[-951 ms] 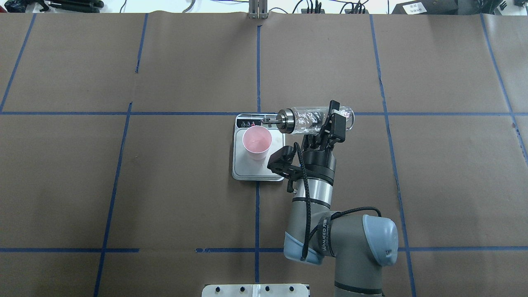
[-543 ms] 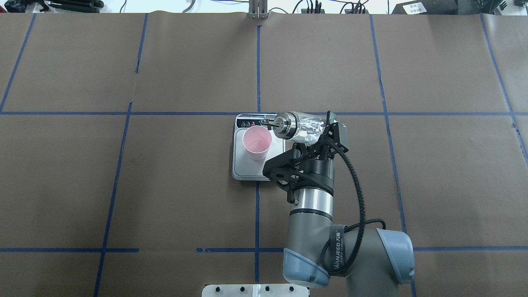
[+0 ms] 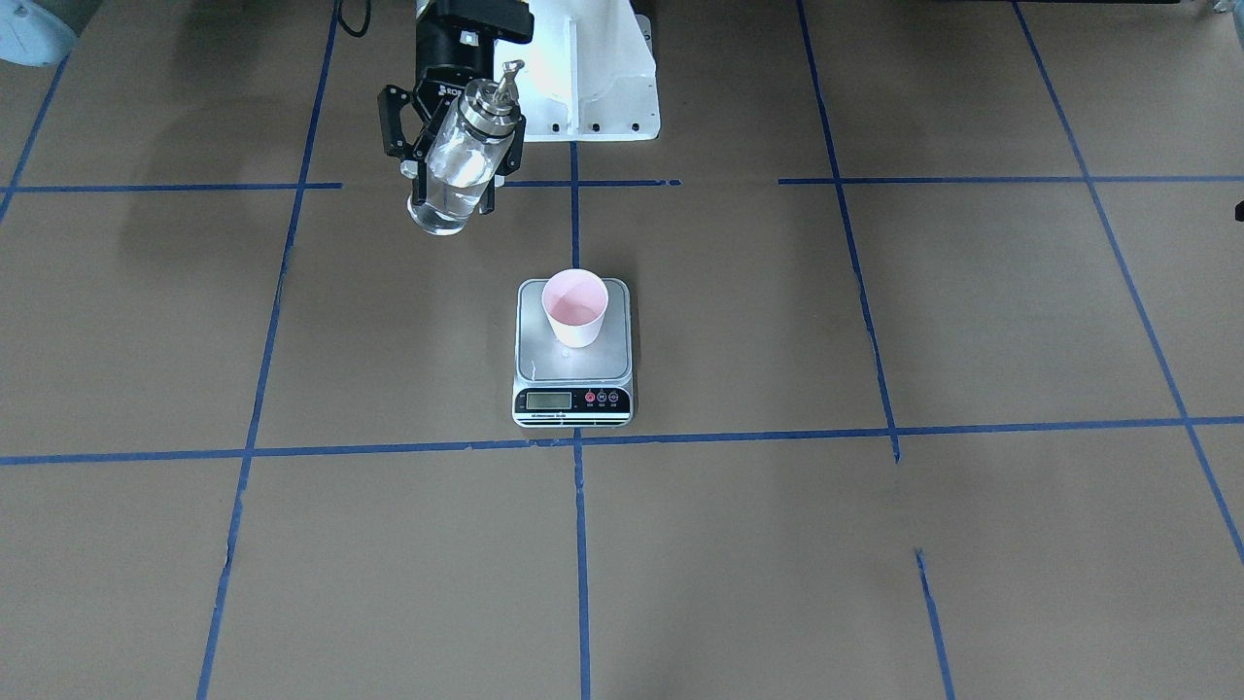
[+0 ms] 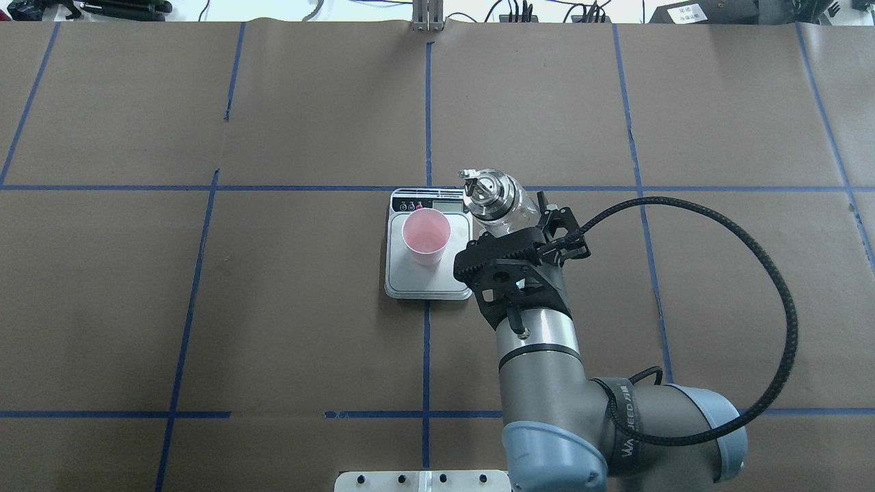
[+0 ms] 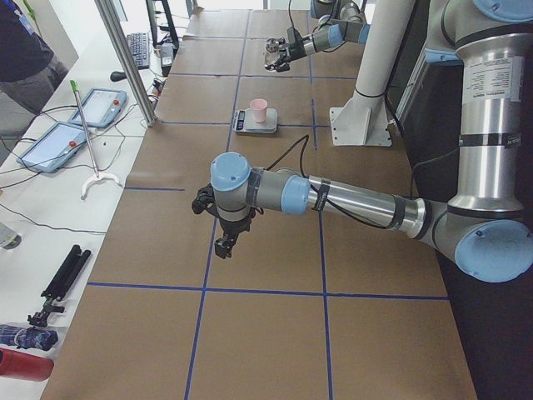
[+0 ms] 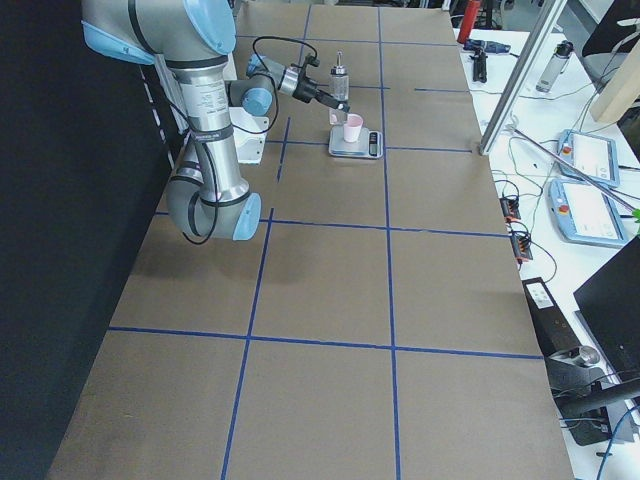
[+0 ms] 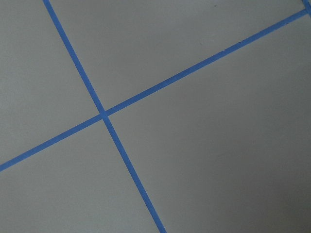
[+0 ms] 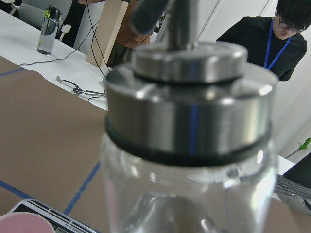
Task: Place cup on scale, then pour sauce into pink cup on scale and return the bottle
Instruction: 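Turn the dispenser upright and carry it away from the scale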
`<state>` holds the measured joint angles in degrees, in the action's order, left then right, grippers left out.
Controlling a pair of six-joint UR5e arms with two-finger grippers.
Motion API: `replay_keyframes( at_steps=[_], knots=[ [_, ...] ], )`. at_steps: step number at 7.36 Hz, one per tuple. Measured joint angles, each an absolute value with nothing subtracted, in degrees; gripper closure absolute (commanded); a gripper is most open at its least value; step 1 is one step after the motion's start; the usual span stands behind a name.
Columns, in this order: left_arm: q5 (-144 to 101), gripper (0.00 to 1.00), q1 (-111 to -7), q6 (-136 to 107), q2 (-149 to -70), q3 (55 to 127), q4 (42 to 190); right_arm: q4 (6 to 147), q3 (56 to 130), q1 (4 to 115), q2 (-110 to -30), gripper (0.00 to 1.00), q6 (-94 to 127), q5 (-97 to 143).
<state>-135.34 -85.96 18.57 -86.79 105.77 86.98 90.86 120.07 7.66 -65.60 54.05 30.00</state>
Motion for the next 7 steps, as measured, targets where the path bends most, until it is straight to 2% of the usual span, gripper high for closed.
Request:
replay_keyframes(
  at_steps=[3,7],
  knots=[
    [-135.24,0.0,-86.35,18.01,-86.77,106.09,87.11,66.22,119.96,7.86,-74.0,1.0,52.72,34.48],
    [-135.18,0.0,-89.2,17.94,-86.85,106.48,87.16,54.02,118.89,10.41,-83.05,1.0,56.79,35.74]
  ],
)
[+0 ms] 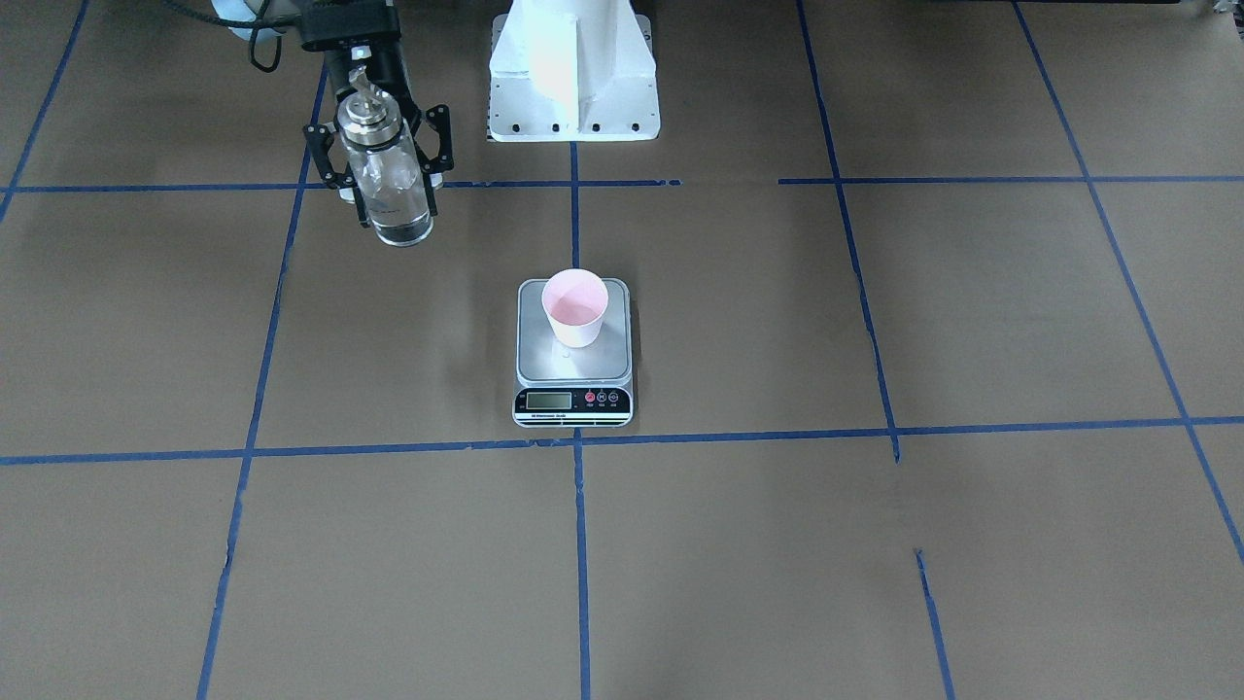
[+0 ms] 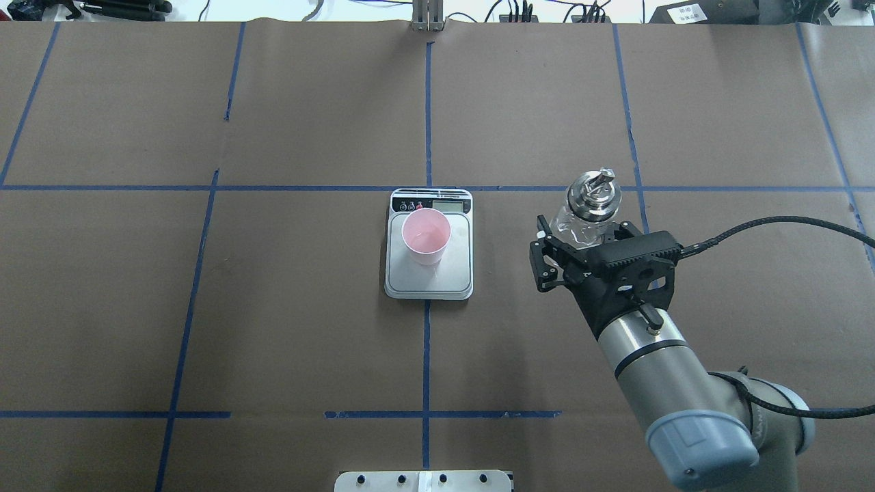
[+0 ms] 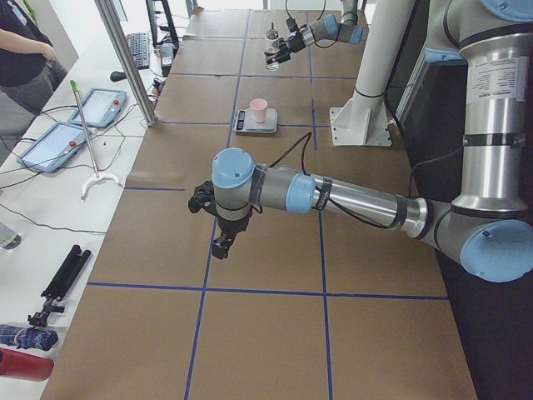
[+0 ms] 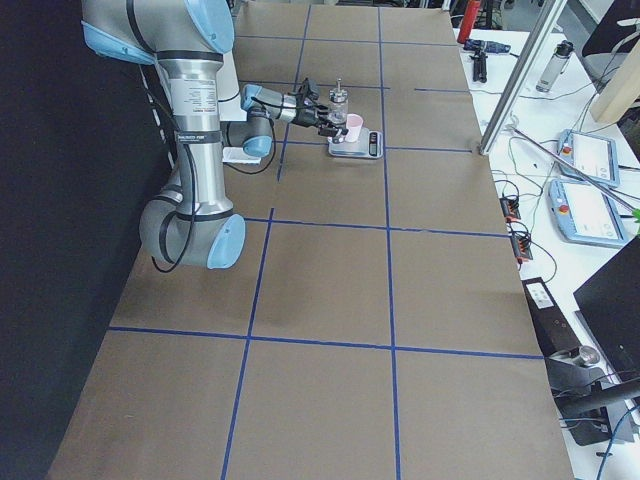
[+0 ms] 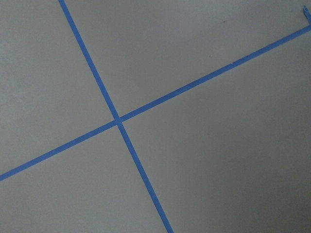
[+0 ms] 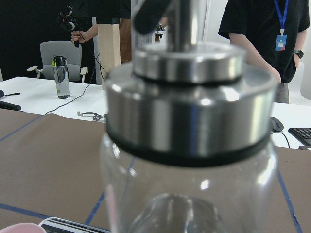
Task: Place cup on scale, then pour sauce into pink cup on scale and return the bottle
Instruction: 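Turn the dispenser upright and carry it away from the scale, then lower the upright dispenser onto the table beside the scale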
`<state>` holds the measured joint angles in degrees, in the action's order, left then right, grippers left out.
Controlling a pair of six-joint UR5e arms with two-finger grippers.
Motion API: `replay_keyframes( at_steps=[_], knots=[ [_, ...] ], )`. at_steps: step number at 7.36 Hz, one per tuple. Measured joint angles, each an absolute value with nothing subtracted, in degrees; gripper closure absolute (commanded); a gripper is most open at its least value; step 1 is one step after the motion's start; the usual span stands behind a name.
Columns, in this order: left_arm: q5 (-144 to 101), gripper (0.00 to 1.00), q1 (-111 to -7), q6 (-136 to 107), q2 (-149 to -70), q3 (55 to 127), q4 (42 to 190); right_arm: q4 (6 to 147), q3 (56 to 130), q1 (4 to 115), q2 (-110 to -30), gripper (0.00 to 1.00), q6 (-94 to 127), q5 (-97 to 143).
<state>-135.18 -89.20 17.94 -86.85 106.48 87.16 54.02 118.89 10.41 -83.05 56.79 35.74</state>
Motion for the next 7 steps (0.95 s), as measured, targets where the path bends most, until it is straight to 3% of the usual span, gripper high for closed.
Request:
replay_keyframes(
  at_steps=[2,7],
  knots=[
    [-135.18,0.0,-89.35,18.01,-87.02,106.85,87.18,48.37,115.01,12.76,-87.05,1.0,58.76,38.05],
    [-135.18,0.0,-89.38,17.94,-87.71,107.81,87.19,29.78,97.88,15.3,-88.18,1.0,59.66,39.78]
  ],
)
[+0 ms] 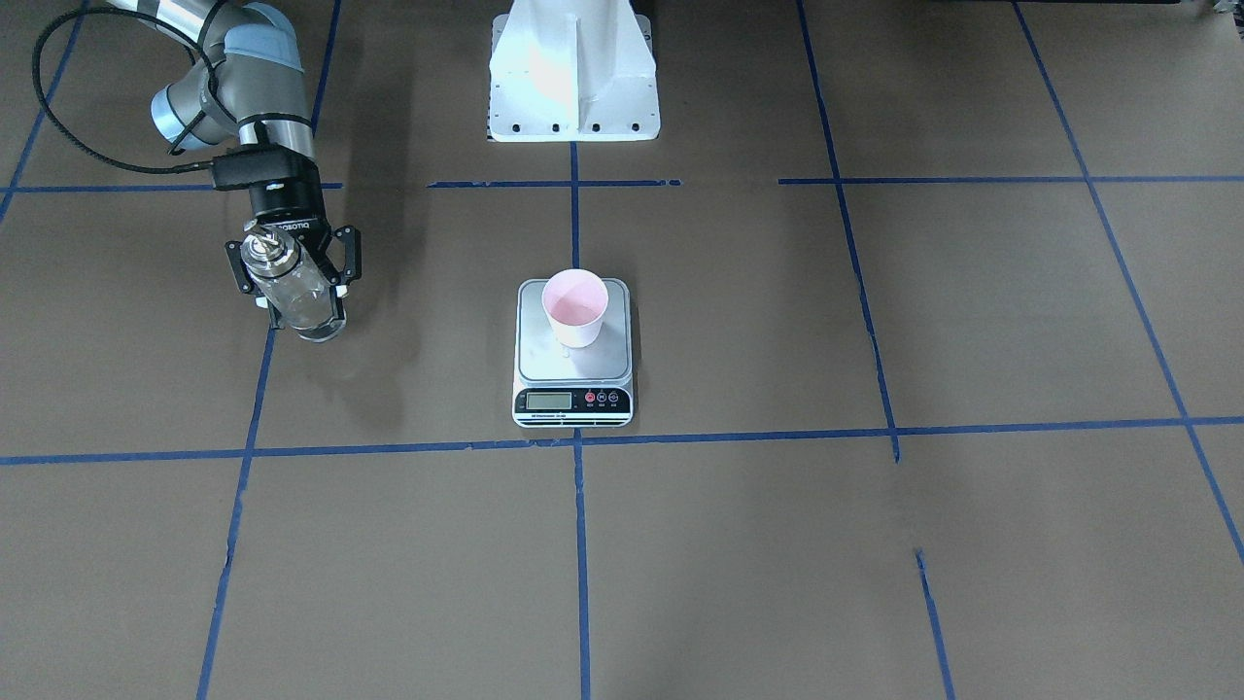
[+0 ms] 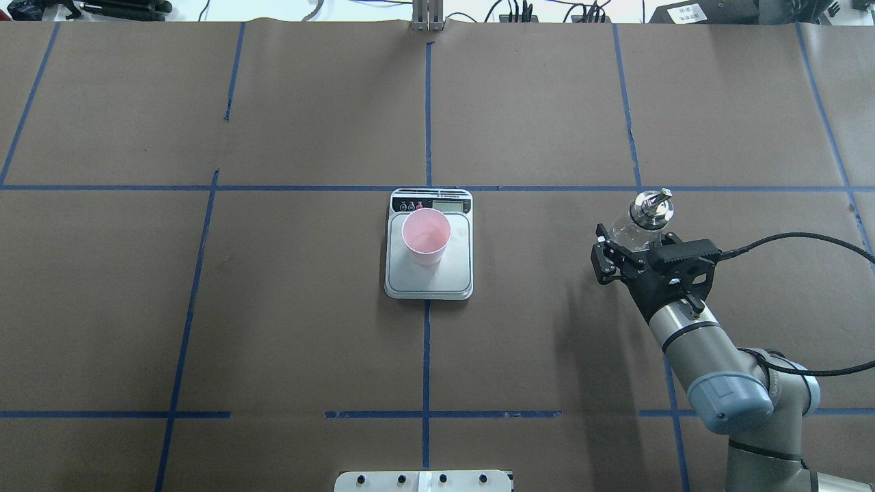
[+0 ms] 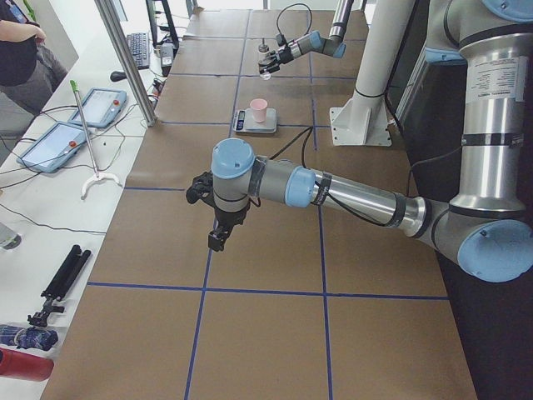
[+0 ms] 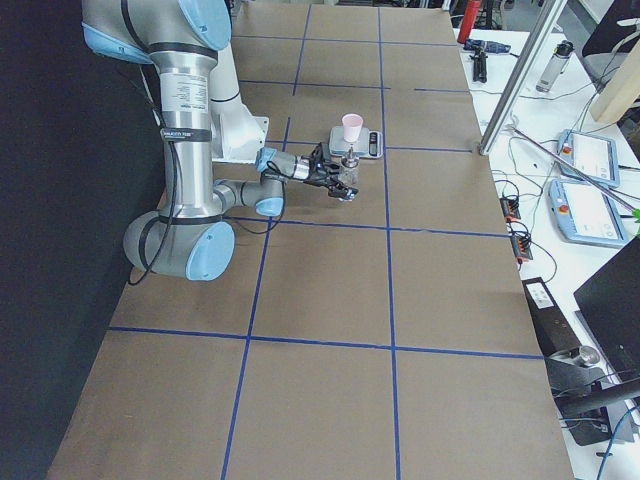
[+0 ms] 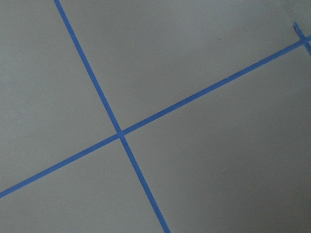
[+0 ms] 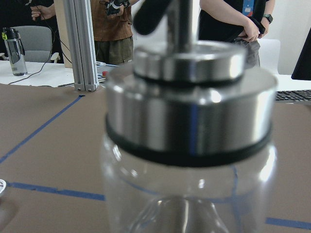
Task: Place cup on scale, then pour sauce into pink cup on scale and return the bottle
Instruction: 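Lower the upright dispenser onto the table beside the scale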
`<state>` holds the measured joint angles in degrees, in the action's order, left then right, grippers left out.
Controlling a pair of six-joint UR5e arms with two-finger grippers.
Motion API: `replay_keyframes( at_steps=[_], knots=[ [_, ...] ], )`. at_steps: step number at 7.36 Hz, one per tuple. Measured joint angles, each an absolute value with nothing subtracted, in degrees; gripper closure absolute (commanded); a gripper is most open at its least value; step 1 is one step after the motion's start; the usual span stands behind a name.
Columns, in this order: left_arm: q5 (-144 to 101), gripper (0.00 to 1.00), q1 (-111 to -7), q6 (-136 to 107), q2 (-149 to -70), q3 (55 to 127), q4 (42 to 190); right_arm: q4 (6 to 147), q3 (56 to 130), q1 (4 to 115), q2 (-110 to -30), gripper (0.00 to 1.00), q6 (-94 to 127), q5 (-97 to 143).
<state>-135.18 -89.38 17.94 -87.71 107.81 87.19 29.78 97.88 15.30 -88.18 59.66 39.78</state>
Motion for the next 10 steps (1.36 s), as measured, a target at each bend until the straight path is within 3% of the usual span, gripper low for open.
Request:
replay_keyframes(
  at_steps=[10],
  knots=[
    [-135.18,0.0,-89.3,17.98,-88.15,108.19,87.19,26.31,91.09,17.22,-88.53,1.0,63.09,42.12]
  ],
)
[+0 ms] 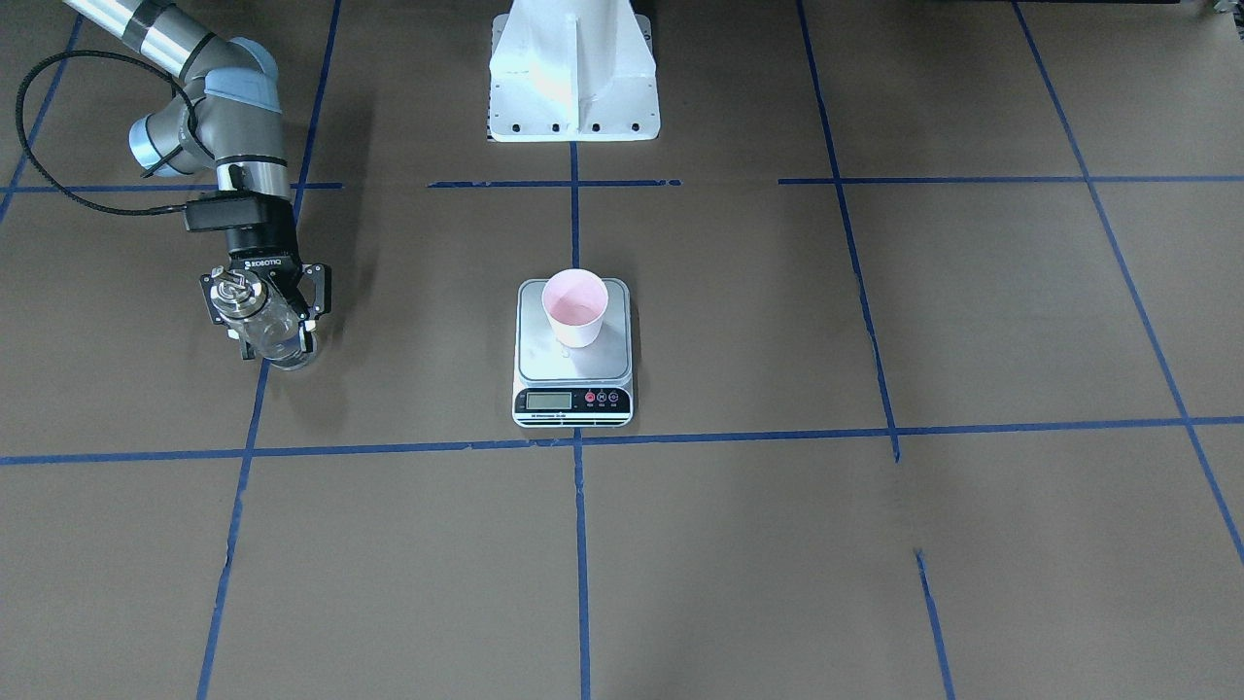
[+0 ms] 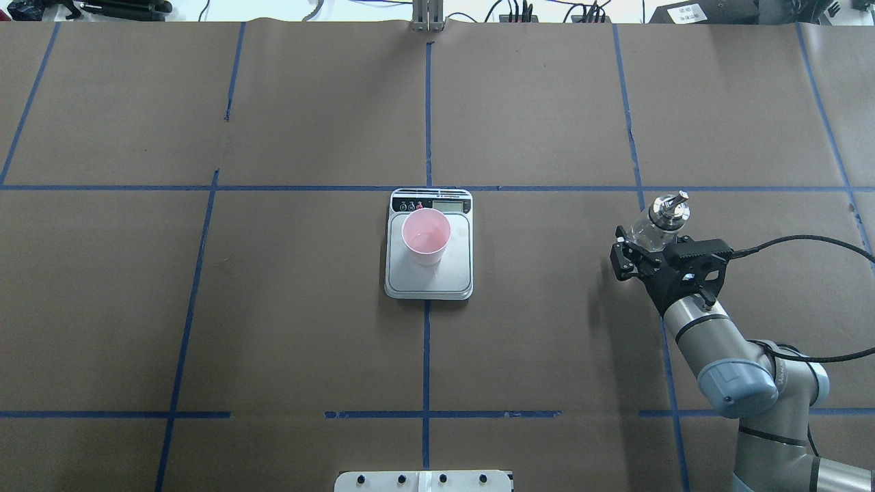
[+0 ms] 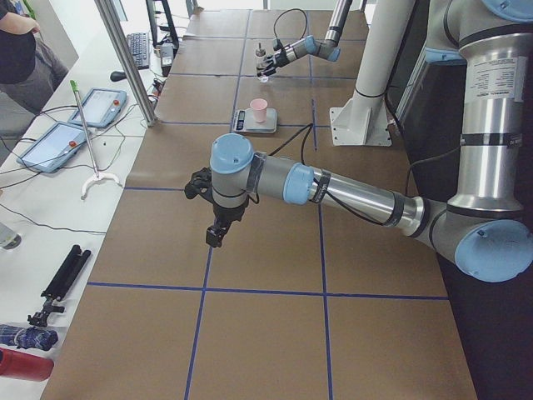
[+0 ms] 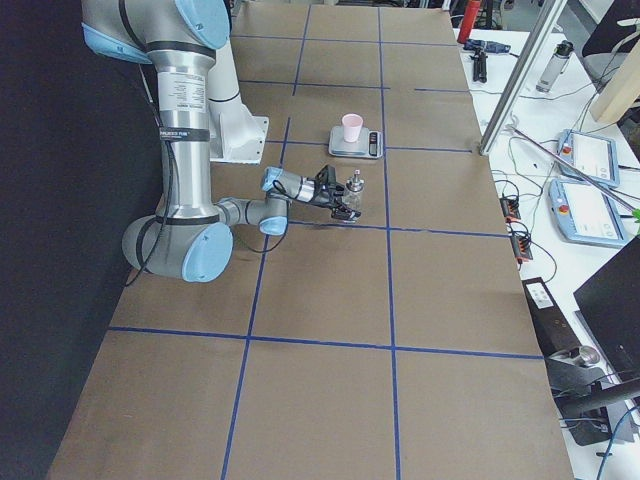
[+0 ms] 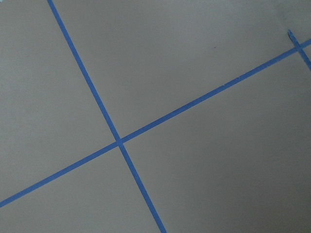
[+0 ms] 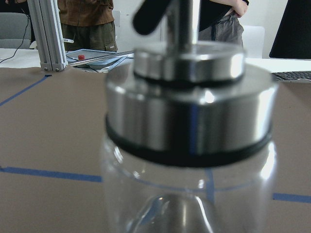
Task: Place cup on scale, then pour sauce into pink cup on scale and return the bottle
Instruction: 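Lower the upright dispenser onto the table beside the scale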
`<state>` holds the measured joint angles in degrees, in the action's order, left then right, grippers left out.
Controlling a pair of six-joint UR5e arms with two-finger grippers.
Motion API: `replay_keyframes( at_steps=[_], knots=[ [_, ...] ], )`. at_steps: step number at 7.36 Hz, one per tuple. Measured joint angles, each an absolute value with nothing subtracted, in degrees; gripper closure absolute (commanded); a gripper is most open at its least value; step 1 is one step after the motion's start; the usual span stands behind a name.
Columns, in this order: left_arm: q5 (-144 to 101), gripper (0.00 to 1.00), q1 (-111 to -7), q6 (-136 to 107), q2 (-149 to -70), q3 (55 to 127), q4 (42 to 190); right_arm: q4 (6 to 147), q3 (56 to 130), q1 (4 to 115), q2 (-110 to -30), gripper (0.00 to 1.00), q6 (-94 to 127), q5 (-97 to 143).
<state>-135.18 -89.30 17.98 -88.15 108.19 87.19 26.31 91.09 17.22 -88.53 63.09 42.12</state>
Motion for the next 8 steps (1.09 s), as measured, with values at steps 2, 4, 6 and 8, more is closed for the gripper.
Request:
replay_keyframes(
  at_steps=[2,4,6,8],
  knots=[
    [-135.18,0.0,-89.3,18.01,-88.15,108.19,87.19,23.39,89.14,17.24,-88.4,1.0,63.01,42.12],
    [-135.18,0.0,-89.3,18.02,-88.15,108.19,87.19,22.71,88.7,17.21,-88.26,0.78,62.72,42.01],
    [-135.17,0.0,-89.3,18.02,-88.15,108.19,87.19,22.54,88.37,17.15,-88.3,0.0,62.81,41.37],
    [-135.18,0.0,-89.3,18.0,-88.1,108.19,87.19,22.51,88.2,17.13,-88.44,0.0,62.86,40.8]
  ],
)
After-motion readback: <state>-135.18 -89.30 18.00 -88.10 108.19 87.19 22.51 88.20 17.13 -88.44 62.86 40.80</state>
